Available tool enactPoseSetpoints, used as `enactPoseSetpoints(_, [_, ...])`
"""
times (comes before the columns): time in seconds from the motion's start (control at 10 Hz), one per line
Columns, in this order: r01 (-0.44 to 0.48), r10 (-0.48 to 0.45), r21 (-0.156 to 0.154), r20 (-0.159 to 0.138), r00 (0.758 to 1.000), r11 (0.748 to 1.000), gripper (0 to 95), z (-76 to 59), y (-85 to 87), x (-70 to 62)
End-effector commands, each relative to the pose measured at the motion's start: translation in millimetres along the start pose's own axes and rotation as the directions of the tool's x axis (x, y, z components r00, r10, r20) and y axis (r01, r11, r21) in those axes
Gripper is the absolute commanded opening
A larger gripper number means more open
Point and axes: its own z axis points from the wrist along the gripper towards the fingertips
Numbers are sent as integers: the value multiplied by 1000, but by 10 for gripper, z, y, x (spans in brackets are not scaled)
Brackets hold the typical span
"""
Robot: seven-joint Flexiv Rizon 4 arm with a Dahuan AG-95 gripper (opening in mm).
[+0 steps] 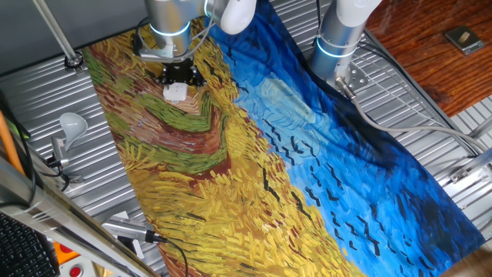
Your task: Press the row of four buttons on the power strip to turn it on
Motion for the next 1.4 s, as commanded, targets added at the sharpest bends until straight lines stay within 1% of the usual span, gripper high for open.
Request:
enactPoseSetpoints(0.1, [1,-1,1,1,1000,1000,950,33,-1,-5])
enactPoseSetpoints(0.6, [10,-10,2,-2,1000,1000,950,72,-4,-11])
enactPoseSetpoints(1.1, [22,-22,5,9,1000,1000,950,151,-13,-29])
enactPoseSetpoints(1.4, [32,-32,11,0,999,999,950,154,-12,-29])
